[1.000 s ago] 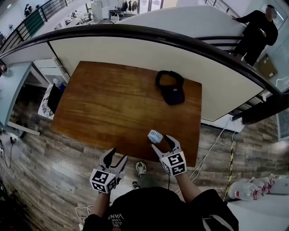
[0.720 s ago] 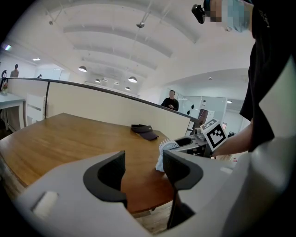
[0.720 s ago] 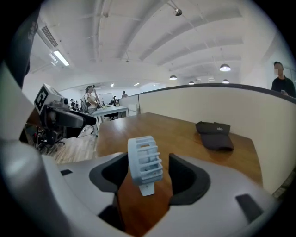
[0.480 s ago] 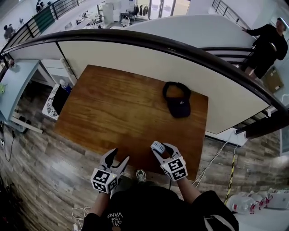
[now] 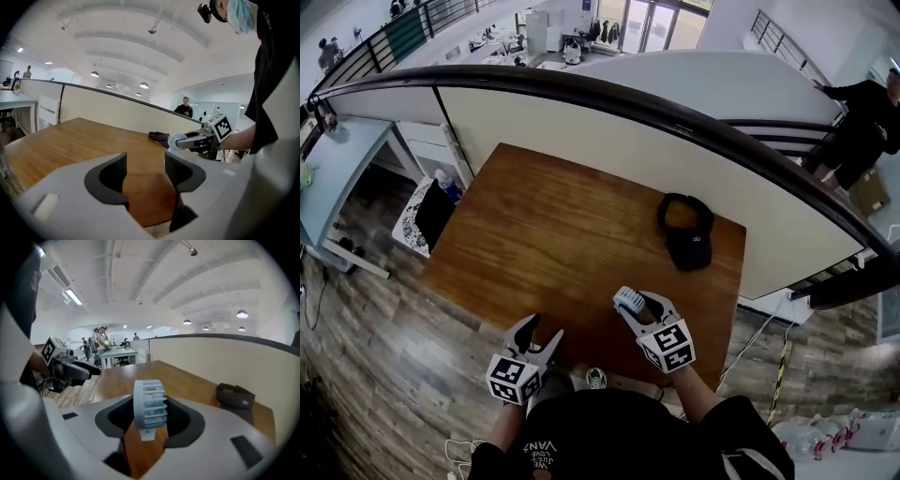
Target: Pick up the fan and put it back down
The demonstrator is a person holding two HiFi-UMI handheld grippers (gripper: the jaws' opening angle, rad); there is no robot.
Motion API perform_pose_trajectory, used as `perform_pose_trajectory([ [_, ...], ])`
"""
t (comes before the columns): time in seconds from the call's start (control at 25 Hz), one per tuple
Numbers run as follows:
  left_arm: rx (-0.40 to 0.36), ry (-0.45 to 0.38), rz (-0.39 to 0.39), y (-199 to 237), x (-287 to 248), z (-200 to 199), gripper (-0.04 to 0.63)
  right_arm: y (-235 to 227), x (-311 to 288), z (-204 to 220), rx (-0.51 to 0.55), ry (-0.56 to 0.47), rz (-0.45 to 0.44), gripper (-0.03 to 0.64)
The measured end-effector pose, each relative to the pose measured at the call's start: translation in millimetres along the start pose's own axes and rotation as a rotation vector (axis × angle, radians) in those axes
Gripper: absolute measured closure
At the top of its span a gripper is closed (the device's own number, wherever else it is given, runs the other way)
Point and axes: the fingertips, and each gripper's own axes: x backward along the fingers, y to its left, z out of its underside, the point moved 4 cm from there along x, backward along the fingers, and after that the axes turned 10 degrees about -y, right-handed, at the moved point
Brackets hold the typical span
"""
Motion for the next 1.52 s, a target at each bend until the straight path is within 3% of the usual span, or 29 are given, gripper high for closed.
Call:
perform_pose_trajectory([
  [0.64,-0.053,-0.019,0.023,160.5,-24.9,-71.4,0.356,-24.5,-150.4,-78.2,0.029,-0.046,0.089,0.426],
  [1.24,-0.055,0.009,0.063,255.5,-37.9,-83.5,0.356,-76.6,-264.6,-116.9,0.039,-0.060,0.191,0.426],
  [1.52,-0.037,0.006,0.046,289.4,-44.8,-79.5,0.356,-95.5,-311.5,-128.9,0.059,-0.096,0.179,0.426],
])
